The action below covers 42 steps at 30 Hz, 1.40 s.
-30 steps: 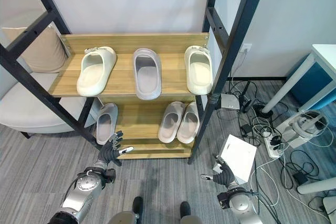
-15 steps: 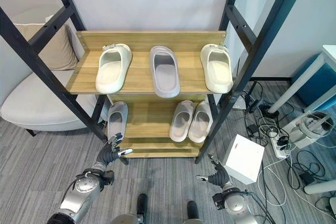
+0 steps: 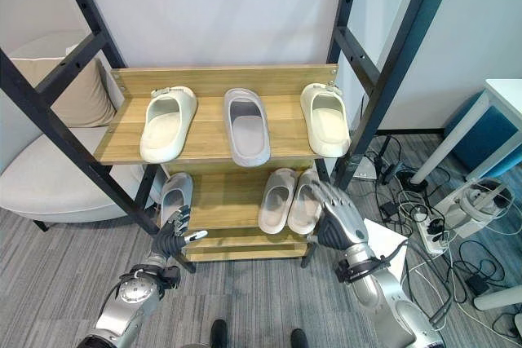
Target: Arrange the slippers neatly on the shoe rack.
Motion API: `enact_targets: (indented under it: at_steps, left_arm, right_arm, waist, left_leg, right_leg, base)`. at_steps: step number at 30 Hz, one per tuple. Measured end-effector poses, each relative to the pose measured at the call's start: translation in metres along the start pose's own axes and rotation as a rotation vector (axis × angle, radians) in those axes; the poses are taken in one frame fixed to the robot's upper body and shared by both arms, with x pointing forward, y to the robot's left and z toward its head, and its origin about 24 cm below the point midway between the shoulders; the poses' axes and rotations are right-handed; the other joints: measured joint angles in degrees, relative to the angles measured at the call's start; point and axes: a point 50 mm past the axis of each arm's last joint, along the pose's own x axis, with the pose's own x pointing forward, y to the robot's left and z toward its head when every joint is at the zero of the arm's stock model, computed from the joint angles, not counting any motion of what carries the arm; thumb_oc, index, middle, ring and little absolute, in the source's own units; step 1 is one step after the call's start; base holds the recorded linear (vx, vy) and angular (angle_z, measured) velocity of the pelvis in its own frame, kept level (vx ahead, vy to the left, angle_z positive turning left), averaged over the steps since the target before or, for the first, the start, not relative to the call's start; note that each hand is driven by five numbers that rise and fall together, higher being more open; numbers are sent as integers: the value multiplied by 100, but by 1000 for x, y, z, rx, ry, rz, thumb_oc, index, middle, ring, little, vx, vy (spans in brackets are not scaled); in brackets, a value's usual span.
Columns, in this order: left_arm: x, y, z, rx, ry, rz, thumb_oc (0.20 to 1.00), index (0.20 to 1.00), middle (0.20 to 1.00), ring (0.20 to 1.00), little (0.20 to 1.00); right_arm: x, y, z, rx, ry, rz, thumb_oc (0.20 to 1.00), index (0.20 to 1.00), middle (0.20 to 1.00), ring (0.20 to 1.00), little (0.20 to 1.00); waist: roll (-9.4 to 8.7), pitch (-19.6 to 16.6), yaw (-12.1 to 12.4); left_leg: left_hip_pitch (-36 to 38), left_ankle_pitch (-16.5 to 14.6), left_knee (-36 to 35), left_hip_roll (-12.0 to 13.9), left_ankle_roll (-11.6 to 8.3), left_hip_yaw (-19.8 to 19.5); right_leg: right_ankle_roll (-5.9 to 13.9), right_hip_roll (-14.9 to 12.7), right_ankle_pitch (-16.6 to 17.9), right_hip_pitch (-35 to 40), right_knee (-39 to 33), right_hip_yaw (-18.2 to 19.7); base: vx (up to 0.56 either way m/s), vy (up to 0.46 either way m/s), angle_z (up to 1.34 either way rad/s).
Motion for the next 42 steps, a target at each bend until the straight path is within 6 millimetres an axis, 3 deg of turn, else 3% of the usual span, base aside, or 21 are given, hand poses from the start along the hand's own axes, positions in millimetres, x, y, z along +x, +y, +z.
enact_targets:
  at_steps: [3, 9, 15, 21, 27, 34, 42]
  left_arm:
    - [0, -2, 0, -1, -2, 0, 1000, 1000, 1000, 1000, 1000]
    - [-3, -8, -2, 4, 5, -30, 1000, 1000, 1000, 1000, 1000]
    - [-6, -6, -7, 7, 25, -48, 1000, 1000, 1000, 1000, 1000]
    - [-10, -1, -12, -1, 51, -67, 1000, 1000, 1000, 1000, 1000]
    - [-9, 3, -10, 14, 47, -71, 1000, 1000, 1000, 1000, 1000]
    - [-1, 2, 1, 25, 9, -74, 1000, 1000, 1000, 1000, 1000]
    - [5, 3, 9, 31, -19, -49, 1000, 1000, 1000, 1000, 1000]
  right_arm:
    - [13, -15, 18, 36, -98, -74, 1000, 1000, 1000, 1000, 1000]
    - [49, -38, 26, 110, -160, -187, 1000, 1000, 1000, 1000, 1000]
    - [112, -65, 1, 95, -28, -295, 1000, 1000, 1000, 1000, 1000]
    - [160, -93, -17, 51, 92, -335, 1000, 1000, 1000, 1000, 1000]
    - [182, -109, -6, 77, 94, -367, 1000, 1000, 1000, 1000, 1000]
    - [190, -92, 6, 164, 96, -334, 1000, 1000, 1000, 1000, 1000]
    - [191, -89, 9, 157, 88, -317, 1000, 1000, 1000, 1000, 1000]
  waist:
    - [33, -101, 15]
    - [-31, -332, 109]
    - [-155, -398, 369]
    - [-258, -359, 616]
    - [-432, -227, 761]
    - [-504, -58, 895]
    - [-551, 199, 924]
  left_leg:
    - [-17, 4, -1, 1, -6, -6]
    - [-59, 9, 0, -5, -9, -92]
    - [-113, 27, 1, 6, -31, -205]
    - [-216, 130, 5, 16, -55, -315]
    - [-387, 139, 40, 4, -54, -325]
    - [-547, 171, 41, 0, -107, -340]
    - [-674, 201, 41, -7, -126, -343]
  right_leg:
    - [-3, 3, 7, 3, 0, -10]
    - [-39, 18, 2, -4, -1, -117]
    - [-58, 54, 15, -8, -30, -201]
    - [-30, 67, 29, -40, -31, -304]
    - [-92, 63, 77, -201, -30, -313]
    - [-91, 63, 77, -352, -29, -352]
    - [-89, 57, 86, -474, -29, -364]
  base:
    - [0, 0, 0]
    - [23, 1, 7]
    - [-9, -5, 8]
    - [-14, 4, 11]
    - [-4, 6, 1]
    - [-16, 4, 1]
    - [2, 2, 1]
